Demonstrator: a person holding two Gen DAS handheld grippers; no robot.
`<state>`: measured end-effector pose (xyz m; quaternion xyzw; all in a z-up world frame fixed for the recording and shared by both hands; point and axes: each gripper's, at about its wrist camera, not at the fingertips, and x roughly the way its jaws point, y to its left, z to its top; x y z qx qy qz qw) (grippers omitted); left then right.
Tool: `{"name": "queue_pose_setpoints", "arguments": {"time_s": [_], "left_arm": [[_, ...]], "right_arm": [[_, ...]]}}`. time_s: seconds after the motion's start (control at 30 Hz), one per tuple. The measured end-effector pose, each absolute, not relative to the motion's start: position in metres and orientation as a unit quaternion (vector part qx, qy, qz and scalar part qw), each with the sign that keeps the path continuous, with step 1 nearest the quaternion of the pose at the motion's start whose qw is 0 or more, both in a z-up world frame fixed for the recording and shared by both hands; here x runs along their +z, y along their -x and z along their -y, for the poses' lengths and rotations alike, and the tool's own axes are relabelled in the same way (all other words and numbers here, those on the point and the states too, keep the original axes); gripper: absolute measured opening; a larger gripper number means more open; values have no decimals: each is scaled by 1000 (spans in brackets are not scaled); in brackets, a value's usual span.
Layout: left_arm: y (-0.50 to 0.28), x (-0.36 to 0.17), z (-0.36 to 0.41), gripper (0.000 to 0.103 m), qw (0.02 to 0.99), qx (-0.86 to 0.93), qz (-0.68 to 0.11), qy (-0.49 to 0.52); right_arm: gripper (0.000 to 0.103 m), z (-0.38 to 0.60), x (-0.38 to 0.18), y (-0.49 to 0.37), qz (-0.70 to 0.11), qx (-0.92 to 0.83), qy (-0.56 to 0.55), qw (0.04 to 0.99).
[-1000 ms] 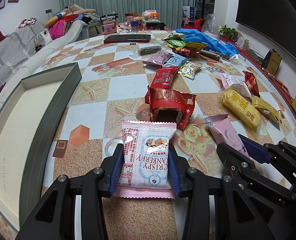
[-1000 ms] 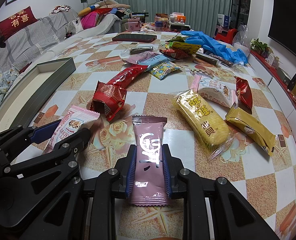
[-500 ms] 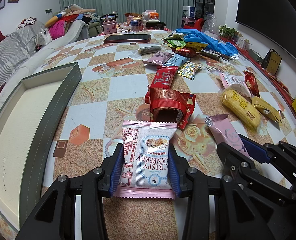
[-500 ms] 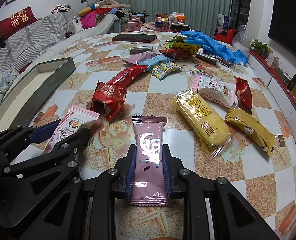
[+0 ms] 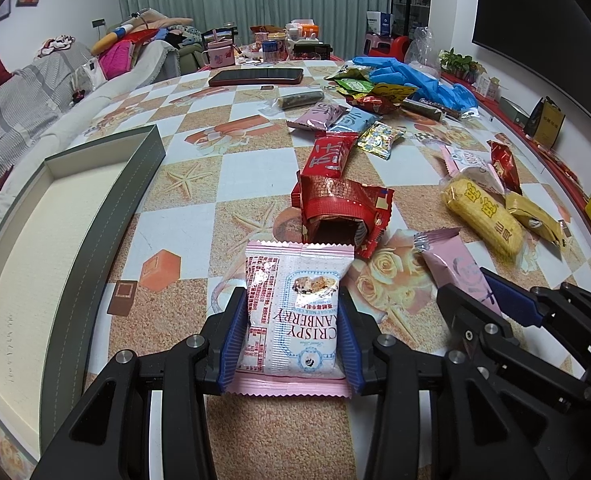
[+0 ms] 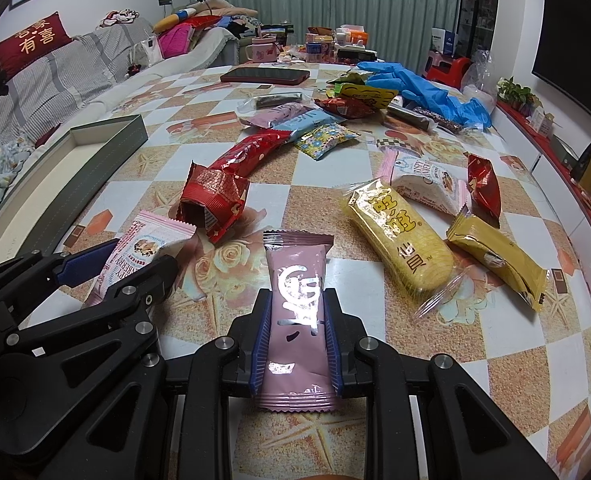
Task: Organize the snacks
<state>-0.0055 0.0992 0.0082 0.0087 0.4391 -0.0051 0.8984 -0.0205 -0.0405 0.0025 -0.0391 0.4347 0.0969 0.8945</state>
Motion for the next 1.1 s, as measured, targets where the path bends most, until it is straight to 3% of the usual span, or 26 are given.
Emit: {"name": "queue_pose_setpoints", "arguments": {"time_s": [0.9, 1.1], "left_arm": [[7, 8, -99, 43, 897, -5, -442, -10], [10, 11, -105, 43, 877, -20, -480, -17]], "right_arm": [[26, 40, 2, 21, -435, 95, 42, 895], [26, 45, 9, 18, -477, 118, 15, 871]]}}
